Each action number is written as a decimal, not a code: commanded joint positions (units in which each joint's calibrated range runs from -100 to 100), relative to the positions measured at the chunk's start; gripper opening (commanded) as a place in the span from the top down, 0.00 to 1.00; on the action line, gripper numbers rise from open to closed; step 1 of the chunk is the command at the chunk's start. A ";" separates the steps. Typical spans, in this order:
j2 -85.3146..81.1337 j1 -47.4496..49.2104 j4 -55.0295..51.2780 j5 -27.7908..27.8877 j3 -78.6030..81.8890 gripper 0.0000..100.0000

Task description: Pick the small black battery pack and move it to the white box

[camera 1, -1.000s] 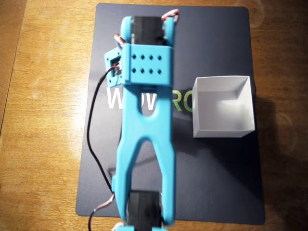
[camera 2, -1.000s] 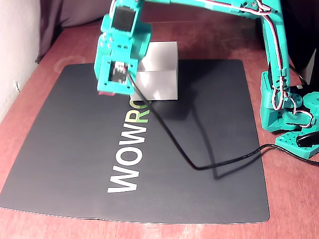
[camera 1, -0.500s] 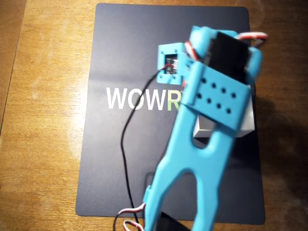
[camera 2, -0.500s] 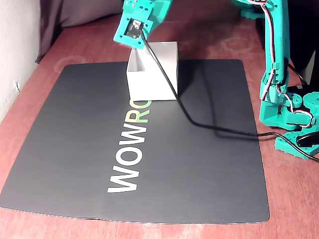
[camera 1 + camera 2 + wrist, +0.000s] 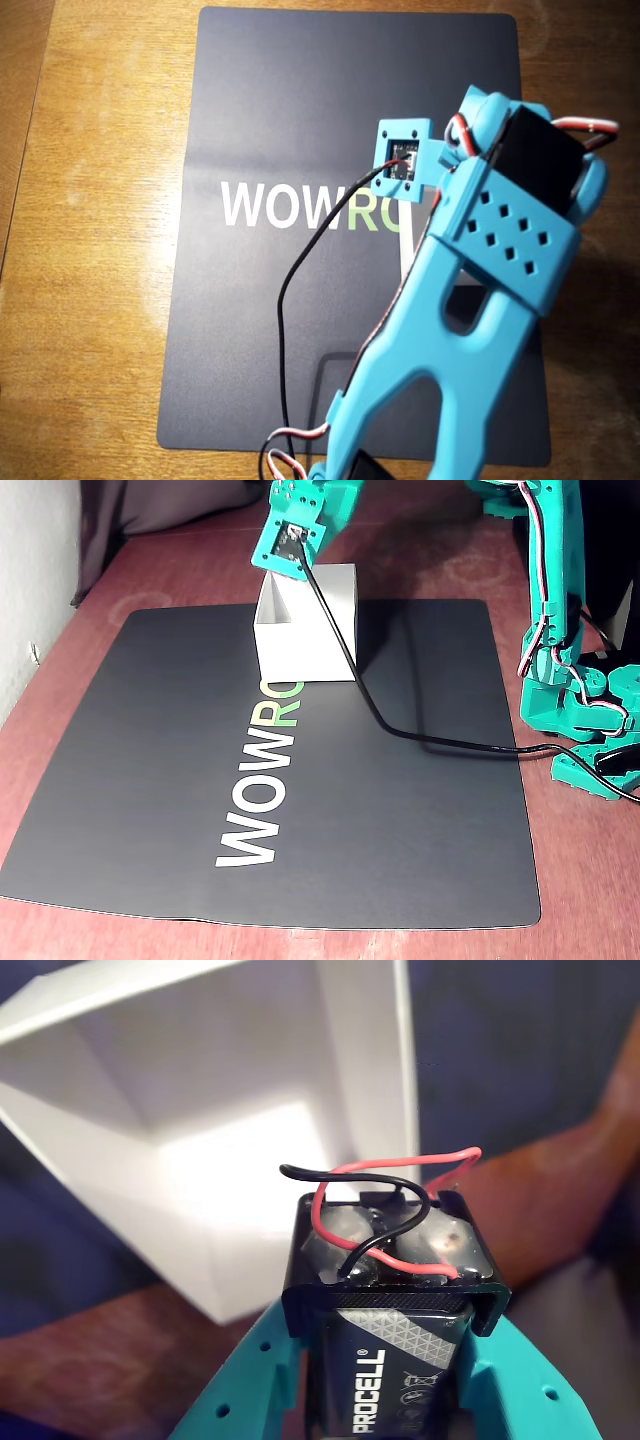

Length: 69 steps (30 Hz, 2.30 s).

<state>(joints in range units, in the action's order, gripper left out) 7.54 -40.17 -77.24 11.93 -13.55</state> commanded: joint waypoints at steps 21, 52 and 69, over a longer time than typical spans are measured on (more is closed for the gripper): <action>13.37 0.00 0.37 0.11 0.08 0.93; 16.70 -0.59 0.37 2.55 0.26 0.85; 10.39 3.16 0.99 2.61 -2.55 0.85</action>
<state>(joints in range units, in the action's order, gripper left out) 23.39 -39.93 -76.62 14.56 -13.36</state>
